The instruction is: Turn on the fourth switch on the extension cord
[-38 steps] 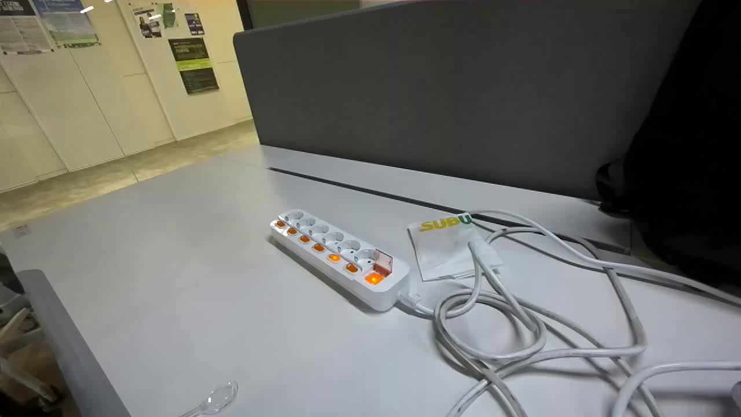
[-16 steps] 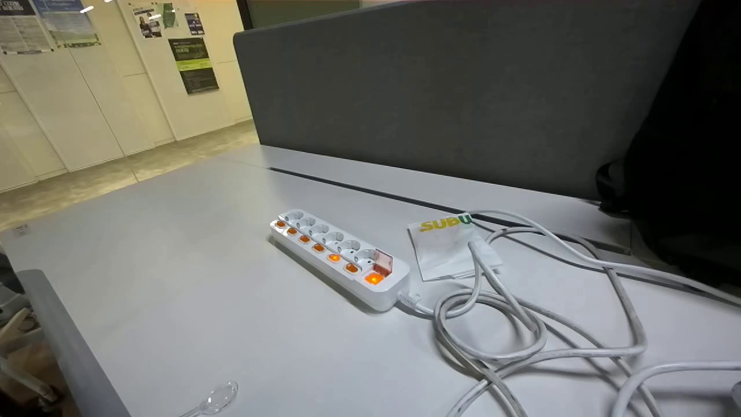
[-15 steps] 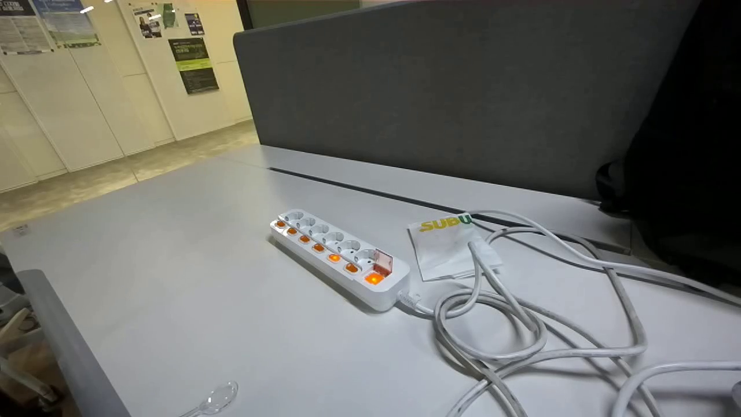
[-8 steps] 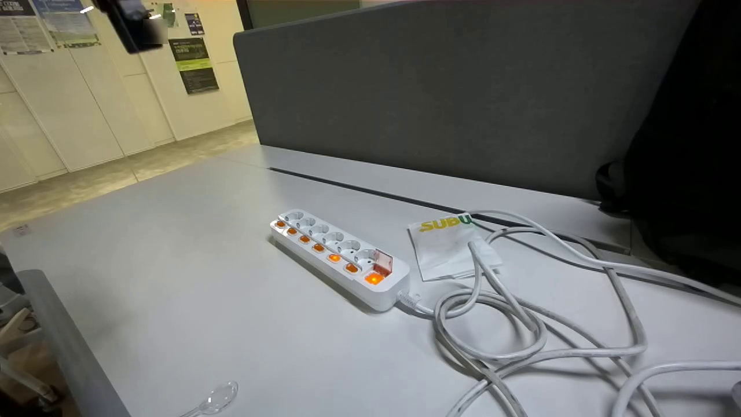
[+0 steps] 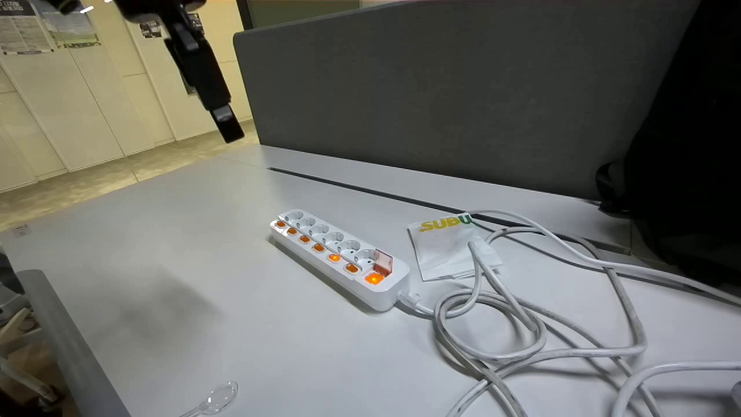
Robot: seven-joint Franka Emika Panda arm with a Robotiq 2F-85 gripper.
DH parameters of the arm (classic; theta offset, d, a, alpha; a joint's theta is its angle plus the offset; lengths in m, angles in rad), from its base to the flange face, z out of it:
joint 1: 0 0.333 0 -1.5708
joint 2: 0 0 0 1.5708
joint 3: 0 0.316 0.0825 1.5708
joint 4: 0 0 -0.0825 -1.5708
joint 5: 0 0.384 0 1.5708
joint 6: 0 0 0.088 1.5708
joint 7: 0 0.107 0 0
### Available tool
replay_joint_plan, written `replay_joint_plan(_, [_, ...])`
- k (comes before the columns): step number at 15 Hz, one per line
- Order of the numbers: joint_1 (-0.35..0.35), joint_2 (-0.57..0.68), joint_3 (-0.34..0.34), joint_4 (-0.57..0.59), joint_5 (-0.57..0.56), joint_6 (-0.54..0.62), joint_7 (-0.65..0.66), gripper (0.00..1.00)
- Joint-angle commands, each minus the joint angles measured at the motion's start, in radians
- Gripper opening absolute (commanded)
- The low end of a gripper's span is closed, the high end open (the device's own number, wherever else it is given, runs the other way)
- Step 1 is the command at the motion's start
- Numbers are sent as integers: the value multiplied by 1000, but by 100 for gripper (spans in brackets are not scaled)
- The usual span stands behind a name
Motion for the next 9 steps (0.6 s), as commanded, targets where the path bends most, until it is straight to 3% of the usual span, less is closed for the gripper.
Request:
replay_joint_plan(1, [-5, 58, -37, -16, -43, 10, 102, 0])
replay_joint_plan(9, [29, 87, -92, -13, -22, 0, 57, 1])
